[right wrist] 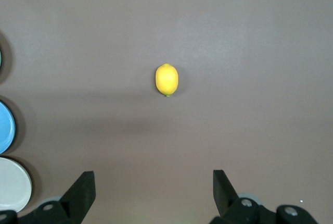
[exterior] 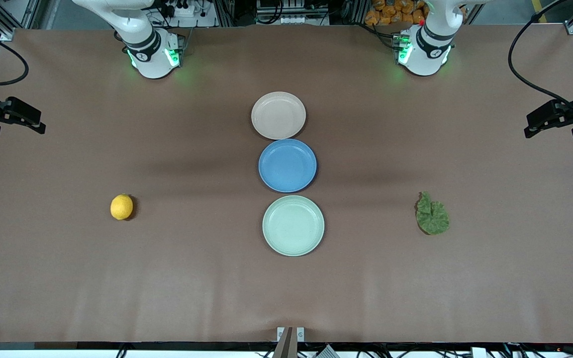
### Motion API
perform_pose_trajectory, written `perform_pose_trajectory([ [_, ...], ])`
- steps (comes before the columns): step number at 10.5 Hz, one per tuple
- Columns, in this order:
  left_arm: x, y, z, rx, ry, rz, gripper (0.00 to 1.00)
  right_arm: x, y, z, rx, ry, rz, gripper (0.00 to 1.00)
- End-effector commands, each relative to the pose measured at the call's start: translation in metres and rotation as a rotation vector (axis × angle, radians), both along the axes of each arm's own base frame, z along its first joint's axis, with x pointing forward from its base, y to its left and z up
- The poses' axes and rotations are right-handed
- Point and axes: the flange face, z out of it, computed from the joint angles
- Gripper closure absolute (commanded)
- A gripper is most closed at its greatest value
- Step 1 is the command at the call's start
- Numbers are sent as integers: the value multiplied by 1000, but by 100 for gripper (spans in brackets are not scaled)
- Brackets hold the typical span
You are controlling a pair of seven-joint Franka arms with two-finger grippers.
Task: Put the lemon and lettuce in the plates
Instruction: 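Reach the right gripper to the lemon while the left gripper reaches the lettuce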
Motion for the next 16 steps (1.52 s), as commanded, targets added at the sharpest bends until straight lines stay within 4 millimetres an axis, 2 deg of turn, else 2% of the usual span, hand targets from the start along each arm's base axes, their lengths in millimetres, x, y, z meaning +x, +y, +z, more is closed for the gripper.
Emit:
perform_pose_trajectory([
  [1, -5, 1, 6, 1, 2, -13, 0, -2, 0, 2, 9, 4, -4, 0],
  [4, -1, 1, -5, 1, 22, -26, 0, -2, 0, 1, 9, 8, -4, 0],
  [7, 27, -5, -63, 8, 101, -30, 0, 0, -1, -16, 10, 28, -6, 0],
  [9, 43, -6, -116, 1, 96, -26, 0, 3, -1, -33, 11, 27, -6, 0],
  [12, 52, -14, -220, -5, 48, -35, 0, 24, 1, -74, 12, 30, 0, 0],
  [15, 67, -29, -286, -7, 77, -30, 0, 48, 5, -121, 12, 66, 9, 0],
  [16, 70, -32, -305, -8, 88, -30, 0, 57, 2, -149, 14, 106, 4, 0],
])
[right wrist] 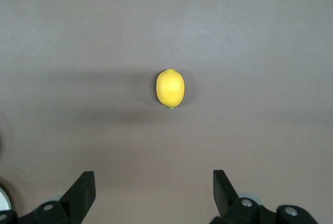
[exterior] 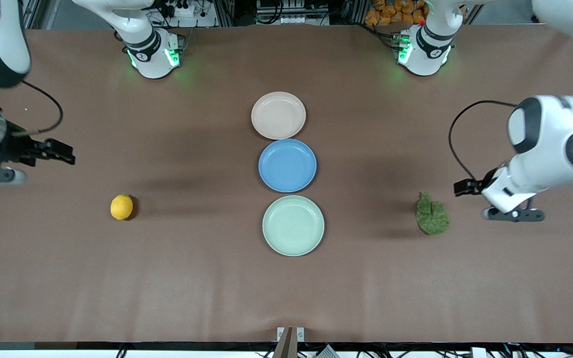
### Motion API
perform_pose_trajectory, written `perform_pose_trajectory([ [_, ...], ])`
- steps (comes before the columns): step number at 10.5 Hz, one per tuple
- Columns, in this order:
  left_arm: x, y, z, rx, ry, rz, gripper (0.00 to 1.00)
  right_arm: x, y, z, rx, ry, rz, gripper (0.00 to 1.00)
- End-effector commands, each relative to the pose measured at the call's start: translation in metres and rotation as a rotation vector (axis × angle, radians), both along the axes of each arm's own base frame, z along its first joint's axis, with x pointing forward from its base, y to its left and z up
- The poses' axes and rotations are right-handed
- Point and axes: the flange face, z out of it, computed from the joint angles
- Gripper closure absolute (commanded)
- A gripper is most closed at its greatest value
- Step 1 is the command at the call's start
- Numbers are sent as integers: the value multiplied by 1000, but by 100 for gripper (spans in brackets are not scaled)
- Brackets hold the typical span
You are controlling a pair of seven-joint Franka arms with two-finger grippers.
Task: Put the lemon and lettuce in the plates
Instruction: 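Reach the right gripper to the lemon while the left gripper reaches the lettuce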
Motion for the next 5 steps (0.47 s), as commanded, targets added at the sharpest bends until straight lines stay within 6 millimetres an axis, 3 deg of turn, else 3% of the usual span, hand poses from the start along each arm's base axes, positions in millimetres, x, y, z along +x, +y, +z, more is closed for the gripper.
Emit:
perform_pose_trajectory([
  [1, 9, -11, -48, 1, 15, 10, 0, 26, -4, -66, 12, 60, -10, 0],
  [4, 16, -29, -113, -3, 1, 26, 0, 44, -2, -125, 16, 92, -3, 0],
  [5, 15, -35, -125, -1, 14, 34, 0, 49, -5, -149, 22, 102, 25, 0],
])
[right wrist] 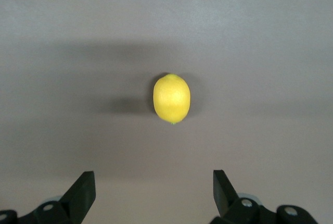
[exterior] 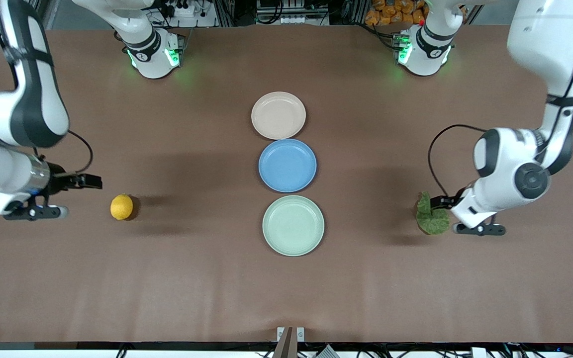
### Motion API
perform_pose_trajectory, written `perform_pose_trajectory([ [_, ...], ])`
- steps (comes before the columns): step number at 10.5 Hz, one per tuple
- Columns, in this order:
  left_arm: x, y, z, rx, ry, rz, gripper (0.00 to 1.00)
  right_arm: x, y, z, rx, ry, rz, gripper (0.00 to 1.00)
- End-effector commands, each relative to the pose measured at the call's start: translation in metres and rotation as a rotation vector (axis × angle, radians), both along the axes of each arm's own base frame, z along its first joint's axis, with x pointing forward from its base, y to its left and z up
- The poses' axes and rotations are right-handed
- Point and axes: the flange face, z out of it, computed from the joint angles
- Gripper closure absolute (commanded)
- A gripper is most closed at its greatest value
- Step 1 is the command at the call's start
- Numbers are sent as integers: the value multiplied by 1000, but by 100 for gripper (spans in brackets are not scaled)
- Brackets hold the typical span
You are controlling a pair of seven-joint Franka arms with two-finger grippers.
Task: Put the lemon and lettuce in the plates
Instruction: 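Close the right gripper on the lemon while the left gripper grasps the lettuce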
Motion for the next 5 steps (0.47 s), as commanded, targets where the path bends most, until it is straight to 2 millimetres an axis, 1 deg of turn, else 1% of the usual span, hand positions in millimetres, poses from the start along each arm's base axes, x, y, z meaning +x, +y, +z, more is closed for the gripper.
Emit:
perform_pose_trajectory([
  [1, 1, -17, -33, 5, 11, 27, 0, 17, -7, -57, 25, 17, 52, 0],
  [2, 1, -16, -39, 4, 17, 30, 2, 21, -8, -77, 26, 15, 52, 0],
  [3, 1, -13, -47, 2, 21, 37, 6, 23, -13, -91, 29, 20, 56, 0],
  [4, 0, -12, -52, 4, 27, 36, 11, 22, -27, -104, 37, 13, 76, 0],
  [5, 0, -12, -58, 5, 36, 36, 16, 18, -39, -123, 39, -15, 85, 0],
])
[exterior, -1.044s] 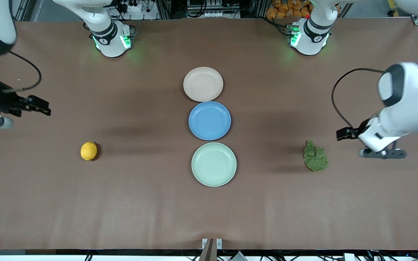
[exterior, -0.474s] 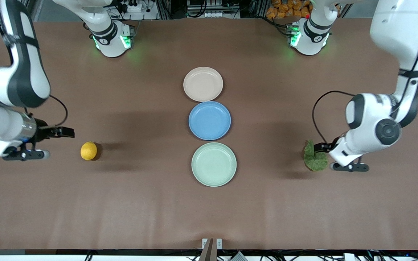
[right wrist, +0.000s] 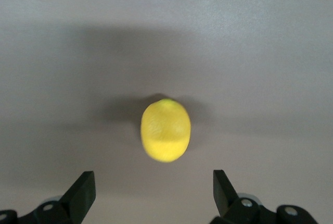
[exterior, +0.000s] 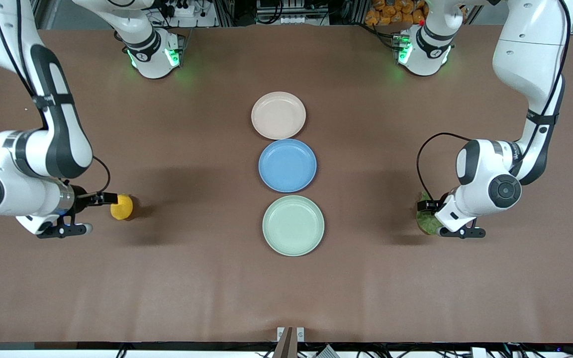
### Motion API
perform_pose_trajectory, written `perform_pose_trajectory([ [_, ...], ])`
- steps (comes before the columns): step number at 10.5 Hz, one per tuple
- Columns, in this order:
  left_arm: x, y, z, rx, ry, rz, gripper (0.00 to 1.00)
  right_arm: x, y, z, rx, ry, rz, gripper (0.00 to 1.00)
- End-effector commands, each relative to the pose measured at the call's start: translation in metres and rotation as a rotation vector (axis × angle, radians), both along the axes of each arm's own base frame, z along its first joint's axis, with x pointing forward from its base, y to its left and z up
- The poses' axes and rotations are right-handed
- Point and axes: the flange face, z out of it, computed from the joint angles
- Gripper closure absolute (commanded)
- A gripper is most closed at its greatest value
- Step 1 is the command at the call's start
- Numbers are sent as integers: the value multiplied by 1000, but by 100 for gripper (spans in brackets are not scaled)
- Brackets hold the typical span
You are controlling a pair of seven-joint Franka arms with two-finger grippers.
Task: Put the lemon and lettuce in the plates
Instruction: 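Close the right gripper on the lemon while the left gripper grasps the lettuce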
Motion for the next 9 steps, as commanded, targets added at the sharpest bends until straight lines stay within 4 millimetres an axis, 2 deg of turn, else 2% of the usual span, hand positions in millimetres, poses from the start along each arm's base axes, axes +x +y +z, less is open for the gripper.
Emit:
perform_pose_trajectory([
  [1, 2, 3, -13, 2, 3, 22, 19, -12, -27, -43, 21, -59, 25, 0],
  [3, 2, 3, -25, 0, -3, 23, 22, -16, -22, -54, 37, -59, 4, 0],
  [5, 2, 5, -33, -1, -1, 24, 28, -22, -6, -62, 30, -33, -46, 0],
  [7, 4, 5, -34, -1, -9, 24, 53, -25, -9, -73, 28, -32, -52, 0],
  [8, 3, 3, -36, -2, -6, 22, 69, -26, -11, -78, 31, -25, -57, 0],
  [9, 5, 4, -34, -1, -12, 23, 90, -27, -10, -84, 31, -14, -56, 0],
])
